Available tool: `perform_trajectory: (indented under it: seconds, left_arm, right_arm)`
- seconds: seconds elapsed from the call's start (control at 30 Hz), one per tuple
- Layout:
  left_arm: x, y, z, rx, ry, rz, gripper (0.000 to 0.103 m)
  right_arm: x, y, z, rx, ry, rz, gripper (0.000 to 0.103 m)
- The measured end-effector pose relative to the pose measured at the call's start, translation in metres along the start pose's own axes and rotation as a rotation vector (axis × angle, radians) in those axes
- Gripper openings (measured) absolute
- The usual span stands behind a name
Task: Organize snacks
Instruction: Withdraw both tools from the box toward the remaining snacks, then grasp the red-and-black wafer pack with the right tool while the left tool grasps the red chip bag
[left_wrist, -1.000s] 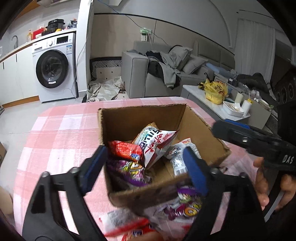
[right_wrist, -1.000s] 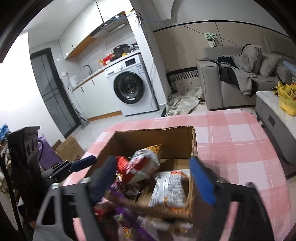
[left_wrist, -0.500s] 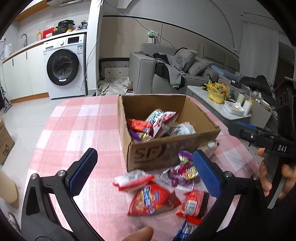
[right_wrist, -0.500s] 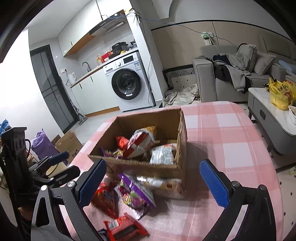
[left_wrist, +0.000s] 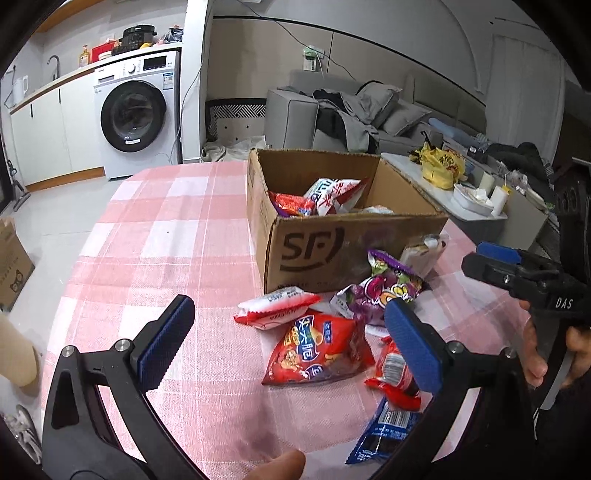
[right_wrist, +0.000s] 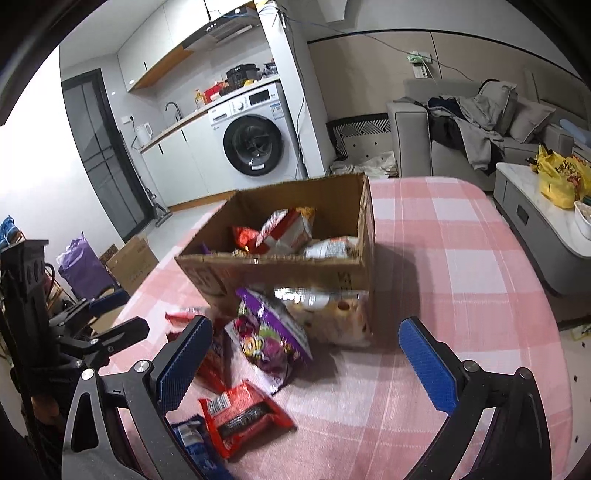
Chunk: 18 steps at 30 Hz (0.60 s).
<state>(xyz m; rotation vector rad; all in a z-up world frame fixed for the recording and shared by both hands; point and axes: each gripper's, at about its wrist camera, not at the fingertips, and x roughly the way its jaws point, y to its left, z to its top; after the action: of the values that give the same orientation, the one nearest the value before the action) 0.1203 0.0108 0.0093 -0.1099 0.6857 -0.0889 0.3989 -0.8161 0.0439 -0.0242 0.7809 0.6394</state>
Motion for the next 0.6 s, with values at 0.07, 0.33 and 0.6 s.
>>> perform_trajectory:
  seconds: [0.07, 0.33, 0.6]
  left_arm:
    - [0.003, -0.002, 0.001, 0.004, 0.008, 0.005, 0.103]
    - [0.018, -0.007, -0.004, 0.011, 0.066, -0.002, 0.103]
    - [0.029, -0.007, -0.009, 0.023, 0.099, 0.005, 0.103]
  right_arm:
    - [0.005, 0.000, -0.005, 0.001, 0.028, -0.002, 0.103]
    - [0.023, 0.009, -0.018, -0.045, 0.105, -0.008, 0.103]
    - [0.047, 0.036, -0.040, -0.176, 0.216, 0.006, 0.103]
